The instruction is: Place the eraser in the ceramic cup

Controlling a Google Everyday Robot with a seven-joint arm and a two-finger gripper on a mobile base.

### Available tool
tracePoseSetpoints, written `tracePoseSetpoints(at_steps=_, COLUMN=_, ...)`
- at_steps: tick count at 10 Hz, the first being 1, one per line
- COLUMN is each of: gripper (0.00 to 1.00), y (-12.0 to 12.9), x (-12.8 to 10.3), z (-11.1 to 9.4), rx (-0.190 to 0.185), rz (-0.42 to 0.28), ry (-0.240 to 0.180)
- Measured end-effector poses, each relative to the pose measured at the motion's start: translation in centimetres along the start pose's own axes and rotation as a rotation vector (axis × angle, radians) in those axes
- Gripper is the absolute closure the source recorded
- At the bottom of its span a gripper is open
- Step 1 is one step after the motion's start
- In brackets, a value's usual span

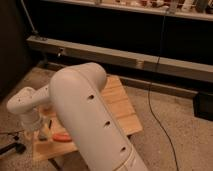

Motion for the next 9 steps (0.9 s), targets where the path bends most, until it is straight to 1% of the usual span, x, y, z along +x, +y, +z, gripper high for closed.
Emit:
tracePoseSetpoints(at_steps=5, gripper=0.35, y=0.0, x=0.0, z=0.0, rx=0.000, rz=0.000, ry=0.000)
tracePoseSetpoints(at_steps=6, gripper=0.35, y=0.3, x=-0.6, z=-0.4, rx=-0.007, rz=-0.012, ry=-0.027)
tracePoseSetpoints(at_steps=7, gripper=0.35, y=1.1, x=-1.3, z=-1.0, rx=-0.020, rz=-0.029, ry=-0.063)
tracePoseSetpoints(at_steps=8, gripper=0.35, y=2.3, x=-2.0, z=-1.8, rx=-0.036, rz=-0.064, ry=-0.101)
tracePoseSetpoints(at_steps=9, gripper=0.35, y=2.9, x=-2.1, z=-2.1, rx=-0.046, rz=-0.082, ry=-0.114)
